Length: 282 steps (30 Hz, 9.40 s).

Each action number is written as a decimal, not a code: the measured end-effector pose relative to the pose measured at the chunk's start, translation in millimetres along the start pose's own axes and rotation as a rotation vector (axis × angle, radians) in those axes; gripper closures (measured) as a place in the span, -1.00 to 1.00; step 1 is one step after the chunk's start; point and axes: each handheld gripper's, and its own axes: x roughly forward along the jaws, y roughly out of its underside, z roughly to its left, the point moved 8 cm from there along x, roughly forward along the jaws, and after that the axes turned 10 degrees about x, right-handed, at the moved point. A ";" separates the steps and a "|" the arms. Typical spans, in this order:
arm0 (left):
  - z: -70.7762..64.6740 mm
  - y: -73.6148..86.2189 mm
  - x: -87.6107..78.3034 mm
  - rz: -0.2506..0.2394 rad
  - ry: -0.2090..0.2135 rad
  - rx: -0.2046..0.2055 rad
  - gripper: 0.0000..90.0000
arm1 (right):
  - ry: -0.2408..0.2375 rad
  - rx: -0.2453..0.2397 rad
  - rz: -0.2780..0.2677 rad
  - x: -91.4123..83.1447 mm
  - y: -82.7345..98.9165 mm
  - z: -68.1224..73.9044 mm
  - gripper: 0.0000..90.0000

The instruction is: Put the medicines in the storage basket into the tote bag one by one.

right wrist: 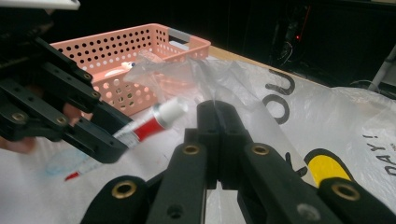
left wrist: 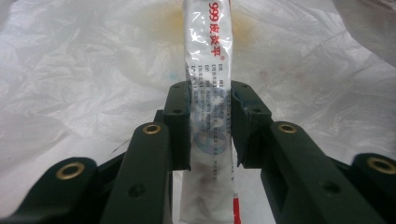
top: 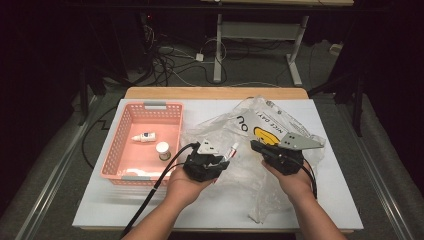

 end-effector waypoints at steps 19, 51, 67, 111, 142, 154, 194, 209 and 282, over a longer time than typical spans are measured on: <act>10.0 -19.3 66.3 -0.022 -0.028 -0.007 0.53 | -0.001 0.002 -0.002 -0.2 -0.4 0.6 1.00; 5.2 -15.0 78.9 -0.056 0.032 -0.040 -0.17 | 0.003 0.005 0.004 -3.0 3.4 -3.8 1.00; -11.5 7.8 31.7 -0.106 0.067 -0.052 -0.86 | 0.001 -0.004 0.000 -5.4 2.3 -0.8 1.00; 61.2 64.8 -89.3 -0.127 -0.177 -0.178 -1.00 | 0.017 0.000 0.016 -6.5 7.8 -6.2 1.00; 110.0 79.2 -125.4 -0.140 -0.297 -0.281 -1.00 | 0.021 0.006 0.017 -8.0 10.0 -9.4 1.00; 153.0 62.2 -103.5 -0.060 -0.298 -0.306 -0.88 | 0.019 0.002 0.016 -7.3 8.2 -9.1 1.00; 153.8 94.7 -56.9 0.372 -0.124 -0.276 -0.06 | 0.018 0.001 0.015 -5.0 7.1 -8.2 1.00; 153.7 102.2 -48.3 0.441 -0.131 -0.272 0.07 | 0.021 0.003 0.012 -5.8 6.5 -8.0 1.00; 97.2 88.5 -117.8 -0.099 -0.278 -0.233 0.08 | 0.019 -0.007 0.026 -4.3 10.7 -5.7 1.00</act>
